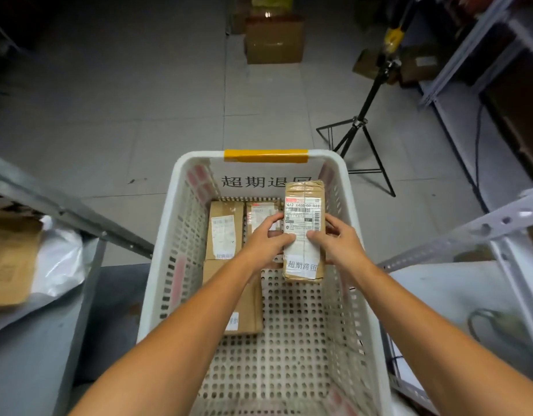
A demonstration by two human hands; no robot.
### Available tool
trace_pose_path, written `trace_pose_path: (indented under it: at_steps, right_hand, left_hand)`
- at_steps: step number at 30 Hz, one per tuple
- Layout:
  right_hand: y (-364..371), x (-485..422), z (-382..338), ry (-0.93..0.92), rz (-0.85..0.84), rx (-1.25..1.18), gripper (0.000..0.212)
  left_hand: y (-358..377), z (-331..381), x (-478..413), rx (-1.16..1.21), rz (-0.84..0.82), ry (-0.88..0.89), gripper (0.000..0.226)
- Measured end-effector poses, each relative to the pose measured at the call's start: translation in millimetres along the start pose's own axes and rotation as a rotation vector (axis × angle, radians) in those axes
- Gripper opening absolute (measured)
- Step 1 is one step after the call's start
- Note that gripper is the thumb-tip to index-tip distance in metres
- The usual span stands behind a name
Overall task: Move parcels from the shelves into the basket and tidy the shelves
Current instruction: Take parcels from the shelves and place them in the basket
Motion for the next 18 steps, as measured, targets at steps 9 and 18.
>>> trace_pose_path:
  at_steps: [9,18]
  right_hand:
    - [10,-94,55,0.05,0.079,0.032,0.052]
    - [18,-156,90,0.132,0.066,0.069,0.058]
  left_hand:
    - [-14,-41,-109,-0.014,-0.032,-0.044,0.058]
    - [-34,-70,-173,-0.042,-0.017,-0.072,0.057]
Point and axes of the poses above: each hand's wrist, its own x-axis away from the middle knuckle, its own y-axis out of the palm, z = x × y, the point moved 4 cm from there along -x, towards the middle knuckle, and after that the axes turned 3 degrees about -z, right-handed, at the moved point
